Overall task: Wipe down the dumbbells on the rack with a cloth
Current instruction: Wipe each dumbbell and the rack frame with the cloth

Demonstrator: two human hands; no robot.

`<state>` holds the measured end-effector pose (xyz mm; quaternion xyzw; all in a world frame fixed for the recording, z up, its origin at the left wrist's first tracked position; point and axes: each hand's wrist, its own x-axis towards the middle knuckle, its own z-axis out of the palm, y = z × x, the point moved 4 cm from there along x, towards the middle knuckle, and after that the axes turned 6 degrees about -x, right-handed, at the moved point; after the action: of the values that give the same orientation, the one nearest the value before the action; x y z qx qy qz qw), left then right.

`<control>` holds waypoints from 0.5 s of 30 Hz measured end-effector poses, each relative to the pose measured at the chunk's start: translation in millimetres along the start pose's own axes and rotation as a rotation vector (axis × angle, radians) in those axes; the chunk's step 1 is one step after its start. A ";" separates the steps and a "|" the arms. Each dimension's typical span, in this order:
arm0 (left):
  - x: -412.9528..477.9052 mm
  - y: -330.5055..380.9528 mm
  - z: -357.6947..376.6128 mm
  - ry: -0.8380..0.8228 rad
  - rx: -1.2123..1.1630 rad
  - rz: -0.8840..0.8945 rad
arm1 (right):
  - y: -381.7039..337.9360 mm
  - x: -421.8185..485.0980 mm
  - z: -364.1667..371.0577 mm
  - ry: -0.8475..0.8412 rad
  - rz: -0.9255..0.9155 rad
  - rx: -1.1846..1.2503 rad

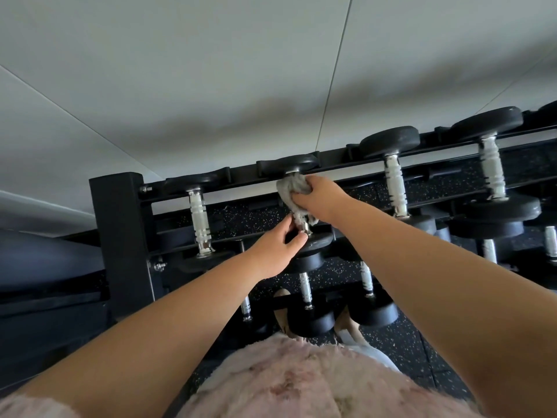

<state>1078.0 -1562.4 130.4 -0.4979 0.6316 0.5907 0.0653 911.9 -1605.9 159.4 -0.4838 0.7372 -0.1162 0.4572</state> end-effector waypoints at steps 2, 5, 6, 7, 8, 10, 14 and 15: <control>-0.5 -3.6 -1.3 0.004 0.014 0.013 | 9.3 -13.2 9.3 -0.156 0.019 -0.005; -3.7 -9.6 -3.0 0.003 -0.009 0.027 | 26.7 -26.8 12.1 -0.231 -0.003 -0.215; -4.4 -12.4 -2.9 0.011 -0.023 0.034 | 27.5 -29.3 10.6 -0.236 -0.008 -0.213; -6.1 -14.4 -2.7 0.024 -0.033 0.034 | 26.5 -28.4 9.3 -0.239 -0.008 -0.187; -6.7 -17.5 -2.3 0.042 -0.041 0.030 | 23.6 -26.3 7.4 -0.234 -0.006 -0.146; -9.3 -18.8 -2.3 0.070 -0.036 0.023 | 13.6 -18.7 5.8 -0.211 -0.007 -0.023; -12.0 -15.6 -3.3 0.063 -0.038 0.031 | 5.4 -8.6 14.9 -0.133 -0.019 -0.053; -11.8 -15.8 -3.5 0.053 -0.033 0.029 | 7.9 -11.4 17.9 -0.138 -0.036 -0.085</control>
<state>1096.8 -1555.6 128.6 -0.5053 0.6304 0.5884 0.0318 922.5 -1587.7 151.0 -0.5227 0.6995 -0.0596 0.4837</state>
